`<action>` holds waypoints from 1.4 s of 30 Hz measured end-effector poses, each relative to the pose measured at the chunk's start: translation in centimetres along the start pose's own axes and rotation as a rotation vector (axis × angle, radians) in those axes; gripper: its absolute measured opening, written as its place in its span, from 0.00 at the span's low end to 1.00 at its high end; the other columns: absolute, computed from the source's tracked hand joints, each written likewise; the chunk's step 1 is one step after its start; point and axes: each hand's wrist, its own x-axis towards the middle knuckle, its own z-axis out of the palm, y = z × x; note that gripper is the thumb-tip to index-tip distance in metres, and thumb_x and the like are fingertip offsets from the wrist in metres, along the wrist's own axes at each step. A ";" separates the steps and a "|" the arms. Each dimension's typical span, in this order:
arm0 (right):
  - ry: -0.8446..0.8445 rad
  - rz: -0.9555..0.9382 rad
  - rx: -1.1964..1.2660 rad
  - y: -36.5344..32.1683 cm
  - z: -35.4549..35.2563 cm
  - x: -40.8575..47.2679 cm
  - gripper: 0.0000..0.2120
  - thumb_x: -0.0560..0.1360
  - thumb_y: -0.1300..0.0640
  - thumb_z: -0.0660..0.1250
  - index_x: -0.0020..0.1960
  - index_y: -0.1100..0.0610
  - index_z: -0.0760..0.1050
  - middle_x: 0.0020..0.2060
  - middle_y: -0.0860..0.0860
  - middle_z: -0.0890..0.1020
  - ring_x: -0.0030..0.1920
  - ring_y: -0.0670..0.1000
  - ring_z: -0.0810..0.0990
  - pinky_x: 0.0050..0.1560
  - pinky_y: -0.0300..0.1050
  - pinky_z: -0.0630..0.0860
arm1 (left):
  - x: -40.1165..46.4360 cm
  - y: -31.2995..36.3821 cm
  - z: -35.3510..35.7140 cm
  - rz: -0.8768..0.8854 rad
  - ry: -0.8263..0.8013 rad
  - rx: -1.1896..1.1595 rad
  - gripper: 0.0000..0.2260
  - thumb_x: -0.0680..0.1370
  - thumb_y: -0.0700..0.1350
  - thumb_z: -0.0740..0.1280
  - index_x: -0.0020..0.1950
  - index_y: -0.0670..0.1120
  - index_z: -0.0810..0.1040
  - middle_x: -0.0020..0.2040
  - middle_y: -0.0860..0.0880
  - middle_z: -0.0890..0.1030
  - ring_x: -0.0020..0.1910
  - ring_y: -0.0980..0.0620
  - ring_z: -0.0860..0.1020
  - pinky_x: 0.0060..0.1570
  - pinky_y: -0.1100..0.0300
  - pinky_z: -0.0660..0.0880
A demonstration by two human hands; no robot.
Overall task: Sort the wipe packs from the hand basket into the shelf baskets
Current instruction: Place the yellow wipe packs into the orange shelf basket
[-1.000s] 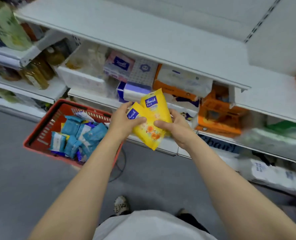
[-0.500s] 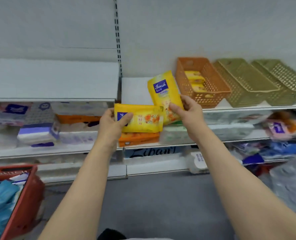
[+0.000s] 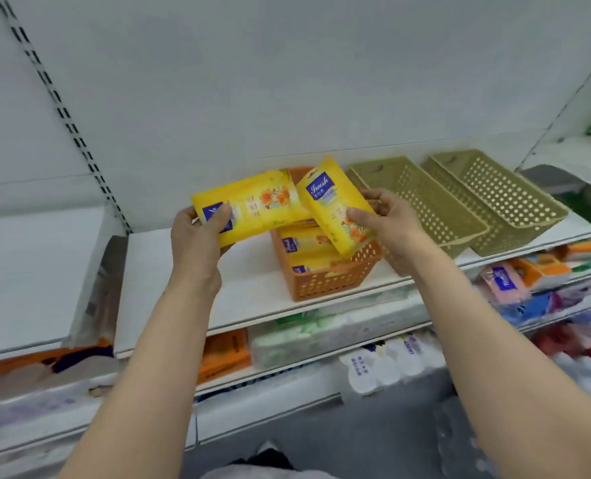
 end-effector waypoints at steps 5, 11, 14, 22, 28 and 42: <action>-0.263 0.018 -0.363 0.3 -1.4 6.4 0.16 0.70 0.60 0.77 0.57 0.55 0.82 0.45 0.51 0.85 0.42 0.46 0.83 0.44 0.35 0.78 | 5.6 0.3 3.6 -0.005 0.145 -0.044 0.21 0.75 0.44 0.73 0.66 0.42 0.72 0.59 0.44 0.81 0.54 0.48 0.82 0.48 0.53 0.81; -0.565 -0.046 -0.863 0.5 1.0 11.9 0.22 0.69 0.44 0.76 0.61 0.48 0.80 0.56 0.44 0.81 0.57 0.46 0.79 0.60 0.44 0.75 | 7.8 -1.1 5.3 -0.003 0.255 0.001 0.22 0.75 0.45 0.73 0.65 0.42 0.71 0.58 0.44 0.80 0.54 0.48 0.82 0.43 0.56 0.81; -0.719 -0.073 -0.925 0.8 2.4 13.9 0.24 0.70 0.42 0.75 0.64 0.49 0.78 0.65 0.48 0.78 0.64 0.50 0.76 0.62 0.45 0.72 | 7.7 -2.1 5.6 0.009 0.334 0.003 0.23 0.75 0.45 0.73 0.66 0.42 0.71 0.58 0.44 0.81 0.53 0.49 0.82 0.42 0.58 0.81; -0.519 -0.506 -1.293 3.2 4.6 14.0 0.27 0.70 0.40 0.73 0.67 0.43 0.73 0.58 0.49 0.79 0.64 0.53 0.69 0.55 0.51 0.72 | 5.8 -4.1 5.7 0.028 0.487 0.005 0.22 0.75 0.45 0.73 0.65 0.42 0.72 0.56 0.45 0.81 0.50 0.51 0.82 0.40 0.59 0.80; -0.707 -0.473 -1.248 4.6 5.1 14.0 0.25 0.72 0.43 0.72 0.67 0.46 0.74 0.60 0.50 0.77 0.63 0.54 0.74 0.56 0.48 0.73 | 3.9 -5.8 7.1 0.061 0.506 0.006 0.20 0.74 0.45 0.74 0.64 0.43 0.72 0.54 0.47 0.81 0.48 0.52 0.82 0.38 0.61 0.80; -0.817 -0.218 -0.542 -2.0 0.7 13.9 0.17 0.70 0.52 0.77 0.57 0.51 0.79 0.50 0.52 0.83 0.48 0.50 0.82 0.54 0.52 0.79 | 1.8 -5.1 10.4 0.051 0.067 0.295 0.20 0.71 0.50 0.76 0.60 0.50 0.75 0.51 0.49 0.84 0.46 0.52 0.84 0.40 0.59 0.79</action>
